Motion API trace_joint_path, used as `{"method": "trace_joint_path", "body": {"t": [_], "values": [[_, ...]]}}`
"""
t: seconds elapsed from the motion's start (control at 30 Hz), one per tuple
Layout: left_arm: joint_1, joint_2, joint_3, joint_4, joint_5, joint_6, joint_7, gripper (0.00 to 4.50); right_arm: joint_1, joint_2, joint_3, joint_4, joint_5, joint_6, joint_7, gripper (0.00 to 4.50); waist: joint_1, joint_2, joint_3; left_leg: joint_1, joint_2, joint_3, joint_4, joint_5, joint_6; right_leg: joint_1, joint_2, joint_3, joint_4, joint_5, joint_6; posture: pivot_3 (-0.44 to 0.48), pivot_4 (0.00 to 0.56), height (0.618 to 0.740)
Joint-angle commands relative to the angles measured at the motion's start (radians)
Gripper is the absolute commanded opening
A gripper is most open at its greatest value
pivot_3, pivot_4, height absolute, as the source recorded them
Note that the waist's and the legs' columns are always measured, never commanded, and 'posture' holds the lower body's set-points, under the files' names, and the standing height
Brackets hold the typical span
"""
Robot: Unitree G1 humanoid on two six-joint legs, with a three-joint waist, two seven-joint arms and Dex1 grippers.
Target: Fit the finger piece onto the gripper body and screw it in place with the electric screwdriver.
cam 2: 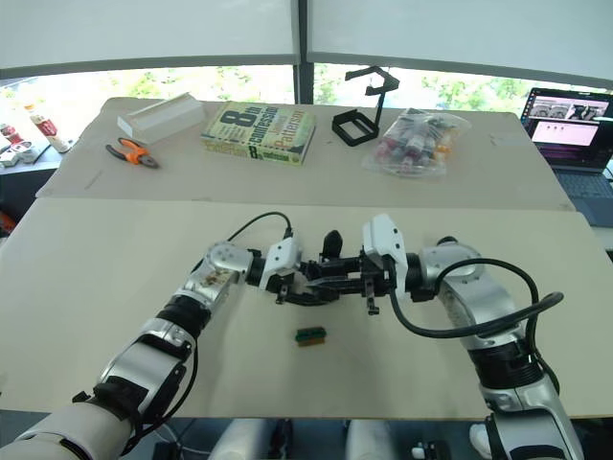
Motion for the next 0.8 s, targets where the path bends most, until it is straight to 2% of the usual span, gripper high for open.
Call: {"method": "trace_joint_path", "body": {"t": [0.03, 0.8], "values": [[-0.021, -0.012, -0.004, 0.026, 0.021, -0.041, -0.011, 2.27, -0.013, 0.010, -0.010, 0.012, -0.013, -0.051, 0.011, 0.39, 0.000, 0.000, 0.000, 0.000, 0.000, 0.000, 0.000, 0.000, 0.000, 0.000, 0.000, 0.000, 0.000, 0.000, 0.000, 0.000, 0.150, 0.740], [-0.012, -0.011, 0.018, 0.032, 0.027, -0.045, -0.001, 2.27, 0.033, 0.009, -0.013, 0.041, -0.040, -0.032, -0.005, 0.39, -0.001, 0.000, 0.000, 0.001, 0.001, 0.000, 0.001, 0.000, 0.000, 0.001, 0.000, 0.000, 0.001, 0.000, 0.000, 0.000, 0.150, 0.740]]}}
